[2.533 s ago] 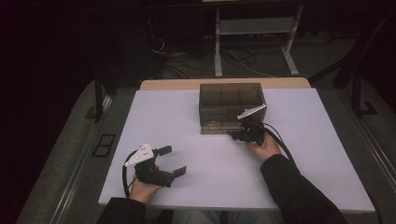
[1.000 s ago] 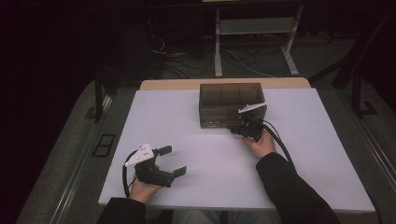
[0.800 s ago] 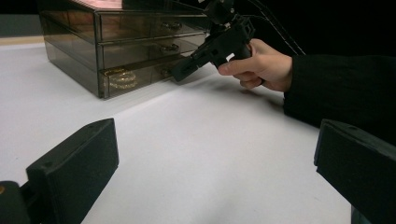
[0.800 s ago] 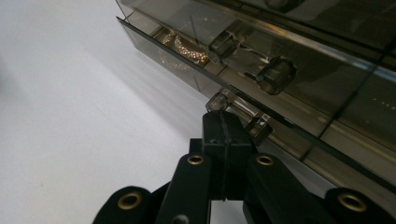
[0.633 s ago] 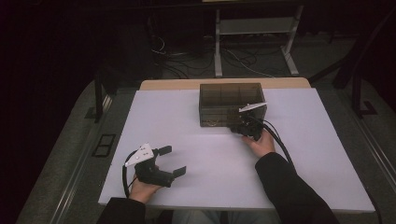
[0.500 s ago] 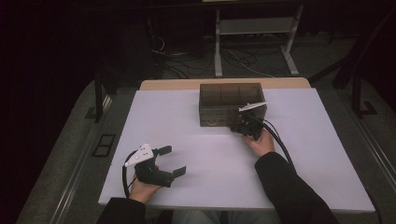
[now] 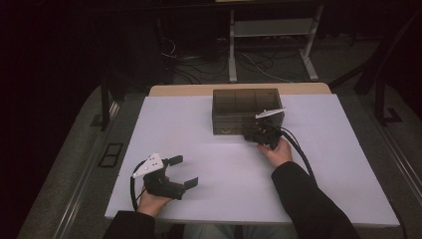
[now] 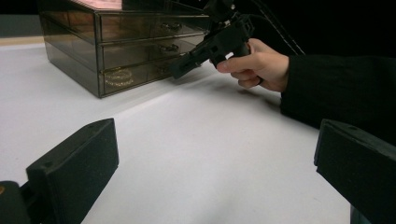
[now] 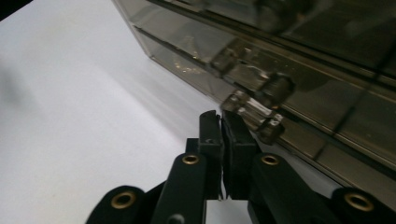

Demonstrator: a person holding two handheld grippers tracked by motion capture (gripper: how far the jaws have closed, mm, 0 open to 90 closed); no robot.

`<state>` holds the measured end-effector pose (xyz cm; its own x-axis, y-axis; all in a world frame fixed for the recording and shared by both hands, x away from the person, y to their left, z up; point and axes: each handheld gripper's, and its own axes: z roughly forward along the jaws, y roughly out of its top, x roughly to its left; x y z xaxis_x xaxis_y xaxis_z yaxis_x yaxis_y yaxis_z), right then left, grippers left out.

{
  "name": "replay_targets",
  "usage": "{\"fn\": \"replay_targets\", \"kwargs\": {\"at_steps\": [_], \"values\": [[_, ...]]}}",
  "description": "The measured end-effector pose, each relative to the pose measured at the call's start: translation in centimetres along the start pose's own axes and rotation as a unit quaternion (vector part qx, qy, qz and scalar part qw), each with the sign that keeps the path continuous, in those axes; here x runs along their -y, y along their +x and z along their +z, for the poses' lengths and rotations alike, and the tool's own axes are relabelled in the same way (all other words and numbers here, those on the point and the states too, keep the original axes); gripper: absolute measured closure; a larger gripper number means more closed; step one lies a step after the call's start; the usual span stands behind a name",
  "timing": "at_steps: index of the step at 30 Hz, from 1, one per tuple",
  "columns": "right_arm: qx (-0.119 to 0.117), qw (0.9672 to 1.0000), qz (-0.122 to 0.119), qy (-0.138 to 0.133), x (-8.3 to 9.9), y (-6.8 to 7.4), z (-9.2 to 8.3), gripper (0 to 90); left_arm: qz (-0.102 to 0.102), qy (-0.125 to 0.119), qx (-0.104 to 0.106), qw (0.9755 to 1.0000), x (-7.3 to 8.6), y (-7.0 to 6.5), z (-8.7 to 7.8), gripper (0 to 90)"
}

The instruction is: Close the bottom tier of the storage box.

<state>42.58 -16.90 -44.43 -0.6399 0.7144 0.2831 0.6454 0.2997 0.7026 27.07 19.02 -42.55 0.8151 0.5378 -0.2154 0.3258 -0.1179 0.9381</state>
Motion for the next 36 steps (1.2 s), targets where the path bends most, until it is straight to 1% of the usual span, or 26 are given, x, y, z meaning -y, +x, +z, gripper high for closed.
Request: {"fn": "replay_targets", "kwargs": {"at_steps": [6,12,16,19,20,22,25,27,30,32,33,35,36], "values": [[-0.008,0.9998,-0.014,0.006,-0.2,0.8,-0.8,78.5,0.0,0.0,0.0,1.0,0.0,0.0,0.0,0.0],[-0.004,0.9999,-0.013,0.008,-0.3,1.1,-1.7,64.9,-0.001,-0.001,0.0,1.0,0.0,0.0,0.0,0.0],[-0.001,0.9998,-0.014,0.011,-0.3,1.2,-2.3,57.4,-0.001,-0.001,0.0,1.0,0.0,0.0,0.0,0.0],[-0.005,0.9999,-0.014,0.009,-0.2,1.2,-2.9,48.6,0.0,0.0,0.0,1.0,0.0,0.0,0.0,0.0],[-0.005,0.9998,-0.014,0.012,-0.2,1.3,-3.1,45.3,-0.001,0.0,0.0,1.0,0.0,0.0,0.0,0.0],[-0.007,0.9996,-0.02,0.016,-0.1,1.4,-3.5,38.8,-0.001,0.0,0.0,1.0,0.0,0.0,0.0,0.0],[-0.011,0.9993,-0.028,0.021,0.1,1.8,-4.1,24.7,0.0,0.001,0.0,1.0,0.0,0.0,0.0,0.0],[-0.015,0.9989,-0.035,0.026,0.2,2.1,-4.5,17.3,0.0,0.001,-0.001,1.0,0.0,0.0,0.0,0.0],[-0.013,0.9987,-0.041,0.025,0.5,2.5,-5.1,17.1,0.0,0.0,-0.001,1.0,0.0,-0.1,0.0,0.0],[-0.013,0.9984,-0.046,0.029,0.7,2.7,-5.5,10.9,0.0,0.0,-0.001,1.0,0.0,-0.1,0.0,0.0],[-0.012,0.9982,-0.05,0.029,0.8,2.8,-5.7,10.8,0.0,0.0,-0.001,1.0,0.0,-0.1,0.0,0.0],[-0.018,0.9983,-0.048,0.027,1.0,2.9,-6.1,10.7,0.0,0.0,-0.001,1.0,0.0,-0.1,-0.1,0.0],[-0.02,0.9983,-0.049,0.025,1.1,2.9,-6.3,9.3,0.0,-0.001,-0.001,1.0,0.0,-0.1,-0.1,0.0]]}}
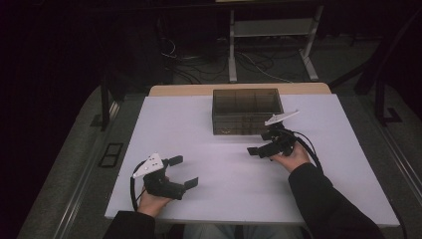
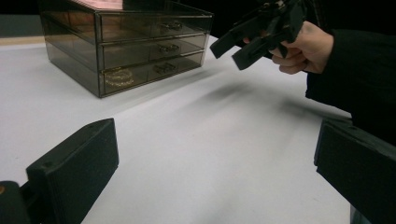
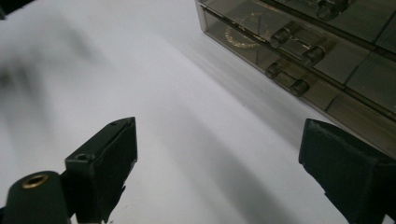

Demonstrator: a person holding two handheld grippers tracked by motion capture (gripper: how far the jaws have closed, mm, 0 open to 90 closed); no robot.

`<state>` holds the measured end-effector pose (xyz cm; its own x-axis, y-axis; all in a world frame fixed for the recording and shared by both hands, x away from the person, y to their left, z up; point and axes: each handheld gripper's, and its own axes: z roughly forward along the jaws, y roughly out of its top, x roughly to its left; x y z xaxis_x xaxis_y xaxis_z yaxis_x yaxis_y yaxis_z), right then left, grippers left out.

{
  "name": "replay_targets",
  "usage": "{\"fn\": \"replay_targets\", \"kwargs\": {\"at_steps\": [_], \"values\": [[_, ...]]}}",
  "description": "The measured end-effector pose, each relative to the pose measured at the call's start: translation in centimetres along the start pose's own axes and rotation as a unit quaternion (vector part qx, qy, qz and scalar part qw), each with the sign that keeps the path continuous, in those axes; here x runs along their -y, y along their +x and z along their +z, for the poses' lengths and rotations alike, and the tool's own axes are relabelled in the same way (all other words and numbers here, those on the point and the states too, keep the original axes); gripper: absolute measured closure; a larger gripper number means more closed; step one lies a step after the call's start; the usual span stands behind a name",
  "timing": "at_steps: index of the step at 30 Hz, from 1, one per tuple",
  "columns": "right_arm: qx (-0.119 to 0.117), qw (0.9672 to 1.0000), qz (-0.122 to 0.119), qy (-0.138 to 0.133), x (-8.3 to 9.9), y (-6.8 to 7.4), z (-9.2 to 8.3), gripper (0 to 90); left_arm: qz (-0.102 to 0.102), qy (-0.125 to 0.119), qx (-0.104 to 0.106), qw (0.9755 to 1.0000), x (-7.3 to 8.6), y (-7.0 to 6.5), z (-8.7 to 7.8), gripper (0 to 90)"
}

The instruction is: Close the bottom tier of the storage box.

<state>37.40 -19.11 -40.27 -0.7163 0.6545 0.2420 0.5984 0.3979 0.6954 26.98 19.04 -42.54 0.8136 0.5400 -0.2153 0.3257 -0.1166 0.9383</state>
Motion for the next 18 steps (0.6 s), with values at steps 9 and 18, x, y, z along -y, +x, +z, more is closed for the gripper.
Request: {"fn": "replay_targets", "kwargs": {"at_steps": [9,18], "values": [[-0.007,0.9999,0.008,0.001,1.0,0.2,-1.8,0.2,0.0,0.0,-0.001,1.0,0.0,0.0,0.0,0.0],[-0.008,0.9997,0.018,-0.018,2.3,0.1,-4.0,0.2,-0.001,0.0,-0.003,1.0,0.0,-0.1,0.0,0.0]]}}
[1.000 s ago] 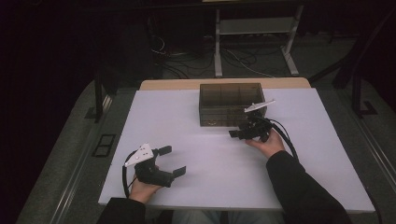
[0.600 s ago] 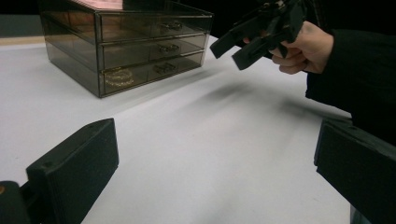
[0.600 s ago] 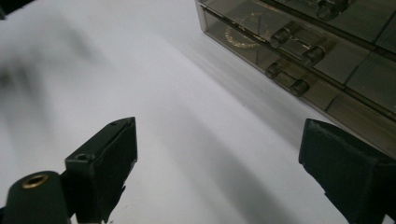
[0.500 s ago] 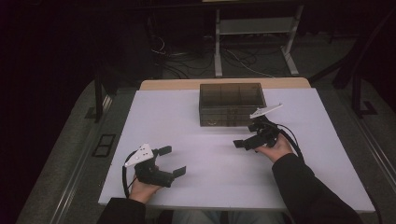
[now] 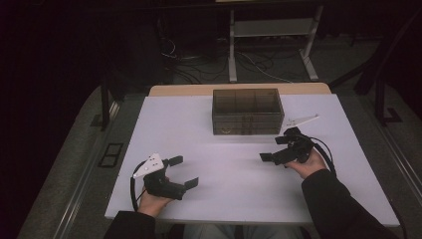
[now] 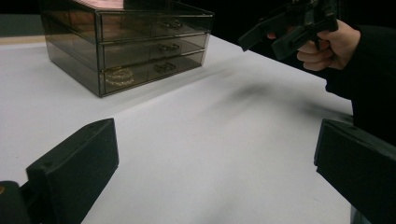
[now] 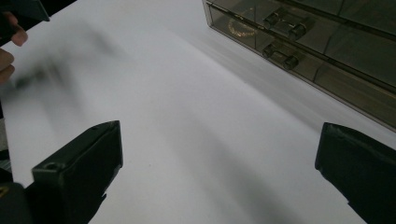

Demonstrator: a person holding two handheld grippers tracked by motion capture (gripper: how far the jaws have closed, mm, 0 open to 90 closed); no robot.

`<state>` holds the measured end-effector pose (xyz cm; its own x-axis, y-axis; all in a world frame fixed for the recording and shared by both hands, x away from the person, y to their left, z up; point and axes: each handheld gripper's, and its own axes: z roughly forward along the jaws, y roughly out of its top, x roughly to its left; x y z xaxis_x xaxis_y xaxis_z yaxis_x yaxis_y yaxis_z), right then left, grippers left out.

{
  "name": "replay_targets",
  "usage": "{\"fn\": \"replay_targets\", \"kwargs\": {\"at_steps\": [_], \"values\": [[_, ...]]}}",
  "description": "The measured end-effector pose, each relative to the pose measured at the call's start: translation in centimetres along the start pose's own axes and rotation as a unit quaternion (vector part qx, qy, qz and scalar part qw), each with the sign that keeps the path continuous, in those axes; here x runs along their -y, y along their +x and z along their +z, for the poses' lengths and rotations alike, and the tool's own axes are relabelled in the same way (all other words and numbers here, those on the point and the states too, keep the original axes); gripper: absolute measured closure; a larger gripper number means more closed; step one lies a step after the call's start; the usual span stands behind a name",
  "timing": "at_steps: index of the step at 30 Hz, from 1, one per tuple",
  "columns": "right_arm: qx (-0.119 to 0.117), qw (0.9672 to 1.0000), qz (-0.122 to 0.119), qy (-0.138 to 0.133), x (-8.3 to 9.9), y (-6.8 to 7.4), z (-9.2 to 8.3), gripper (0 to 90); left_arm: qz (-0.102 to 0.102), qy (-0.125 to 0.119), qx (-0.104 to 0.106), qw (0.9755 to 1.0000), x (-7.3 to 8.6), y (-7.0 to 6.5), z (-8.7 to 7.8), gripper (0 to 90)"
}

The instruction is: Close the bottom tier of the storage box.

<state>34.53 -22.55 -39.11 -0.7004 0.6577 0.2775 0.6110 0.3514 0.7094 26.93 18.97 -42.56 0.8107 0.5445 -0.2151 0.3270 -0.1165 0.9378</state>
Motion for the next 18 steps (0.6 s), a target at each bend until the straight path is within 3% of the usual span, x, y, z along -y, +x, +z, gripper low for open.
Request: {"fn": "replay_targets", "kwargs": {"at_steps": [18], "values": [[-0.004,0.9996,0.016,-0.024,3.0,0.0,-2.7,0.2,-0.002,0.003,-0.003,1.0,0.0,0.0,0.0,0.0]]}}
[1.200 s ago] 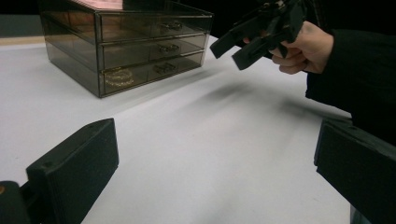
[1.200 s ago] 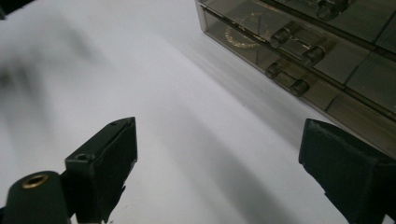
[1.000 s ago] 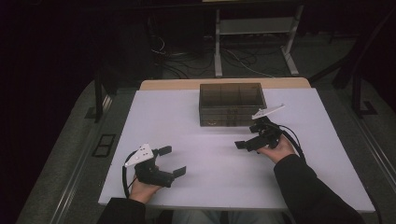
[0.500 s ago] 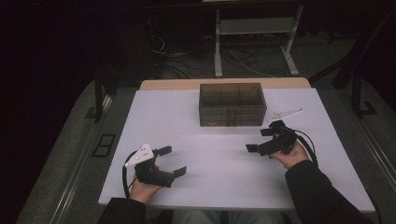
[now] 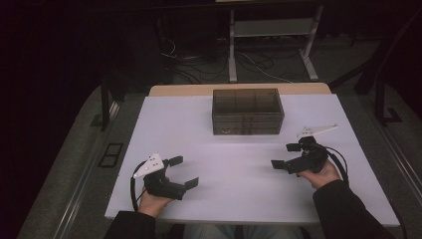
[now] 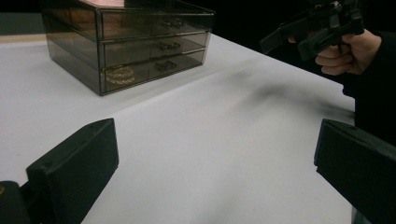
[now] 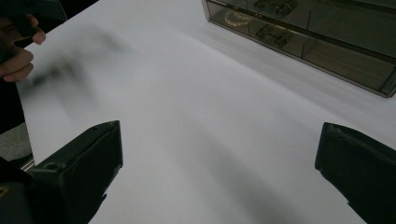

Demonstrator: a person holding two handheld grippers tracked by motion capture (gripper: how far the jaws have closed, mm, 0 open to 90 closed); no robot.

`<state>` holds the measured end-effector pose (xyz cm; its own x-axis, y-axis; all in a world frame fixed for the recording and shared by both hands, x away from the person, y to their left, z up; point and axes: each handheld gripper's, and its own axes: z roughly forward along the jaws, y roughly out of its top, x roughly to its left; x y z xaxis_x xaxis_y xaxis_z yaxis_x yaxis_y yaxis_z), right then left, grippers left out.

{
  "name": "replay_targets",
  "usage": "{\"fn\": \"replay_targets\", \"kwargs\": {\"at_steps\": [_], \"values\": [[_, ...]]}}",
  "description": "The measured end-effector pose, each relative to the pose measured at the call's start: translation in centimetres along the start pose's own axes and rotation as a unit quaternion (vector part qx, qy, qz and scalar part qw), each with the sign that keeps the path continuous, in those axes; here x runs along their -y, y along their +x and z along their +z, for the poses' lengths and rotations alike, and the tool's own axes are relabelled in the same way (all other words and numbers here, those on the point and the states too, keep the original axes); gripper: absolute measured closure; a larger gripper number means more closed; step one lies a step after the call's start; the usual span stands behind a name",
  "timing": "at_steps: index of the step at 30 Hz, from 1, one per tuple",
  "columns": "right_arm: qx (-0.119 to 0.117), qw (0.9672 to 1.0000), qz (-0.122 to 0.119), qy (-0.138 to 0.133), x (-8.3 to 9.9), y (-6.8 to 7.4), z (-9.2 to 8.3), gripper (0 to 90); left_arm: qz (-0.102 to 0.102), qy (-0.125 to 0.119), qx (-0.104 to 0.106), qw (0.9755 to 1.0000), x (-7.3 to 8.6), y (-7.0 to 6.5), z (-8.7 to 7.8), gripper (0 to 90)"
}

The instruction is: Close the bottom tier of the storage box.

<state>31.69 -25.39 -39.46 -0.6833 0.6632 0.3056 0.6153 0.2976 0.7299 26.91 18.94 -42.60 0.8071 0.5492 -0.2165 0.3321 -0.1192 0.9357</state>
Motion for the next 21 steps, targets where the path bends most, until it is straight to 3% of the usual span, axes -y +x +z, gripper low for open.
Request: {"fn": "replay_targets", "kwargs": {"at_steps": [21], "values": [[0.012,0.9994,0.001,-0.032,3.8,0.8,-2.1,0.2,-0.003,0.012,-0.004,0.9999,0.1,0.1,0.0,0.0]]}}
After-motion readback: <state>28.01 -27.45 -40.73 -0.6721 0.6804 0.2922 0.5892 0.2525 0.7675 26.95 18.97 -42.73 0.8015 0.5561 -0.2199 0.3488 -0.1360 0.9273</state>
